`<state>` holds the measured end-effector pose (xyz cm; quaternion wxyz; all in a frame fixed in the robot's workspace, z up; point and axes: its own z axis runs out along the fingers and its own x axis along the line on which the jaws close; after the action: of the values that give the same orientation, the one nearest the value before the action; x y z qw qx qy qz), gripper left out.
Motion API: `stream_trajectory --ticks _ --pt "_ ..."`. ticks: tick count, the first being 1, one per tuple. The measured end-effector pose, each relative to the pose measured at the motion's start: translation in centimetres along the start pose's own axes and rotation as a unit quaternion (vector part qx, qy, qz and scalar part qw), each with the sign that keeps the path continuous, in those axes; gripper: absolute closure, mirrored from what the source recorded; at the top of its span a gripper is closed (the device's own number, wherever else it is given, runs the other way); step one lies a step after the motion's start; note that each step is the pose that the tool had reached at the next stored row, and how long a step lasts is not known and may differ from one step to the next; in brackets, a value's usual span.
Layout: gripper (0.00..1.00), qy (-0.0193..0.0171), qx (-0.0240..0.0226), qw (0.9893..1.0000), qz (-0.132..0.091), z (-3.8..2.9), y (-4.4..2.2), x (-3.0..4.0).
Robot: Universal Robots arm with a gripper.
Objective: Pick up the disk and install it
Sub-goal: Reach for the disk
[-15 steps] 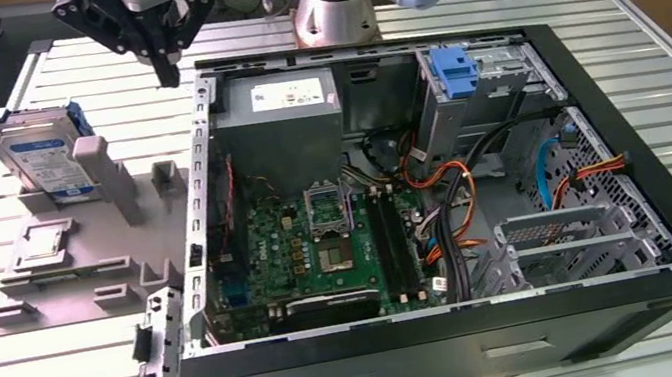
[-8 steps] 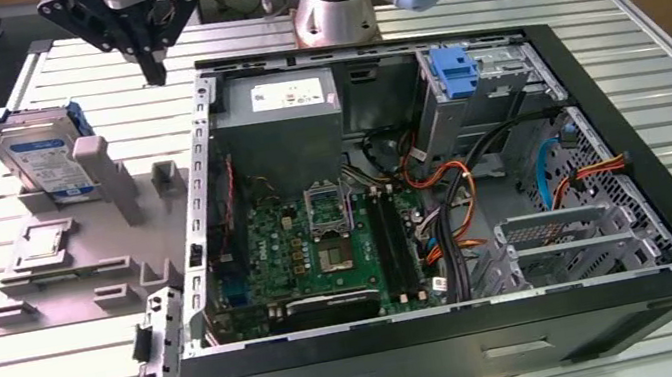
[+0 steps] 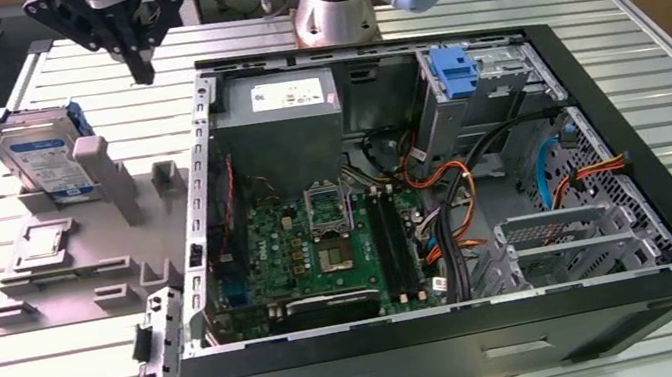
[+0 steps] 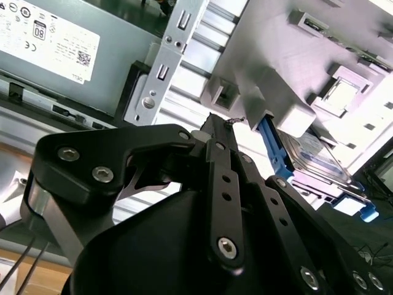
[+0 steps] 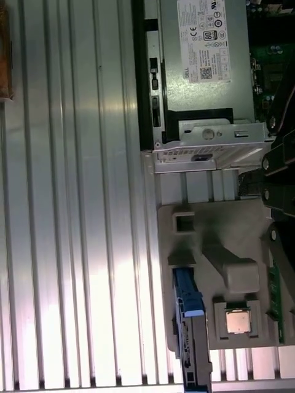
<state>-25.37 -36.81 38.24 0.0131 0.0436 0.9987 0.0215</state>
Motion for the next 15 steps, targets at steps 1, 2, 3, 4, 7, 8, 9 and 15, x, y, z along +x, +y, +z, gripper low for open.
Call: stream_trajectory --ticks 1,2,3,4,7,8,9,15 --pt "0.9 0.0 -0.0001 1.0 0.0 0.02 0.02 0.18" --pt "0.9 -0.0001 -0.0001 1.0 0.0 0.03 0.02 0.4" --pt "0.9 -0.0001 -0.0001 1.0 0.0 0.03 0.01 0.59" --pt "0.9 -0.0001 -0.0001 1.0 0.0 0.04 0.0 0.77" --pt "0.9 -0.0001 -0.0001 1.0 0.0 0.06 -0.01 1.19" --pt "0.9 -0.0001 -0.0001 1.0 0.0 0.07 -0.02 1.3" --pt "0.9 -0.0001 -0.0001 1.0 0.0 0.07 -0.02 1.4" --pt "0.9 0.0001 0.0 1.0 0.0 0.11 -0.04 1.9"
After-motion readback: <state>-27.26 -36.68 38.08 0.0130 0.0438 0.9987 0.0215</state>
